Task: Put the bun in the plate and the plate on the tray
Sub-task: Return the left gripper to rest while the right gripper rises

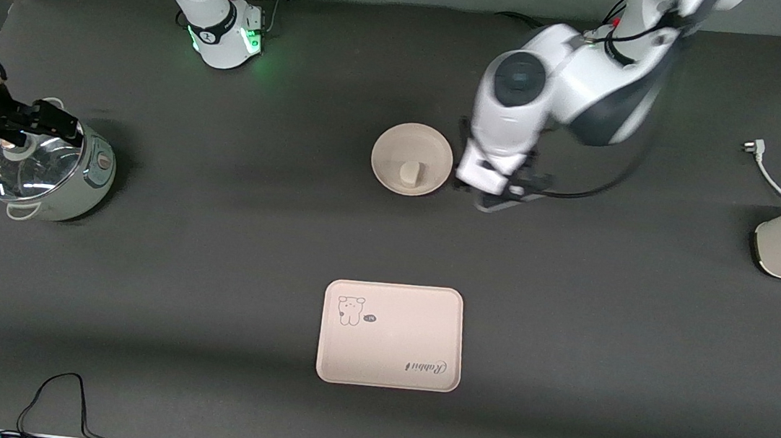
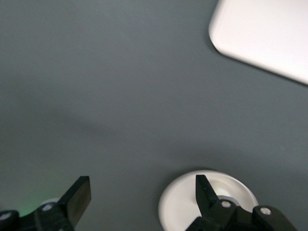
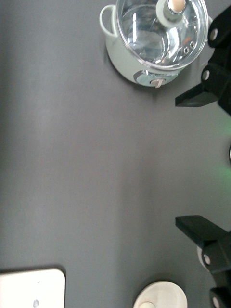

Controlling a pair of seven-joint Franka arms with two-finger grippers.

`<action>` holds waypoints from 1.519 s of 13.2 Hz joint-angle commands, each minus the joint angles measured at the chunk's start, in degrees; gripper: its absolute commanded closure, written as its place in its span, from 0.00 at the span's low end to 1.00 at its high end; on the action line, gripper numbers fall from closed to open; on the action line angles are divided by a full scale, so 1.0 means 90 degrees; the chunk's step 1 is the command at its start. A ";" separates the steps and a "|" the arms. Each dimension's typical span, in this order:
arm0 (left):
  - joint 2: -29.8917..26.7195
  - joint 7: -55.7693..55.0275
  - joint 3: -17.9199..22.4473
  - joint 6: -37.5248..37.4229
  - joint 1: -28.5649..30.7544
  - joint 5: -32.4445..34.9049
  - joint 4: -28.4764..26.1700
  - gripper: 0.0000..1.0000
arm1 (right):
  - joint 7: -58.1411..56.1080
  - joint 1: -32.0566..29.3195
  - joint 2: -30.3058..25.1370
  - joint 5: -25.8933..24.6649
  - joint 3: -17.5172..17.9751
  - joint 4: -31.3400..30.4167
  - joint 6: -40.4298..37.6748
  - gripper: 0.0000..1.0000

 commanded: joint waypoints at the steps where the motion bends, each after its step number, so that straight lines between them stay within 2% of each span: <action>1: -0.0572 0.1364 -0.0006 -0.0524 0.1173 0.0000 0.0013 0.02 | 0.0052 0.0550 -0.0297 0.0097 -0.0006 -0.0188 -0.0004 0.00; 2: -0.0641 0.1900 0.0004 -0.0690 0.1573 -0.0010 0.0159 0.02 | 0.0353 0.0842 -0.0307 0.0155 0.0004 -0.0178 -0.0004 0.00; 4: -0.0710 0.2751 0.0013 -0.1012 0.2190 -0.0059 0.0442 0.02 | 0.1249 0.1321 -0.0317 0.0671 0.0004 -0.0188 0.0006 0.00; 7: -0.0740 0.4099 0.0023 -0.1862 0.2952 -0.0214 0.1057 0.02 | 0.2811 0.2491 -0.0297 0.0742 0.0014 -0.0178 0.0258 0.00; 10: -0.0750 0.4755 0.0160 -0.1971 0.3237 -0.0206 0.1196 0.00 | 0.4696 0.3965 -0.0122 0.0732 0.0014 -0.0168 0.0931 0.00; 11: -0.0750 0.5028 0.0344 -0.2068 0.3208 -0.0206 0.1196 0.00 | 0.5195 0.4328 -0.0015 0.0732 0.0014 -0.0149 0.1088 0.00; 12: -0.0759 0.5234 0.0752 -0.2136 0.2937 -0.0206 0.1196 0.00 | 0.5548 0.4679 0.0044 0.0732 0.0014 -0.0149 0.1274 0.00; 15: -0.0925 0.5528 0.3160 -0.2264 0.0705 -0.0186 0.1186 0.00 | 0.6204 0.5491 0.0103 0.0742 0.0023 -0.0178 0.1441 0.00; 16: -0.0935 0.5529 0.3525 -0.2312 0.0379 -0.0176 0.1186 0.00 | 0.6215 0.5590 0.0094 0.0742 0.0023 -0.0236 0.1393 0.00; 20: -0.0945 0.5519 0.3529 -0.2264 0.0425 -0.0196 0.1215 0.00 | 0.6089 0.5659 -0.0150 0.0732 0.0033 -0.0812 0.1431 0.00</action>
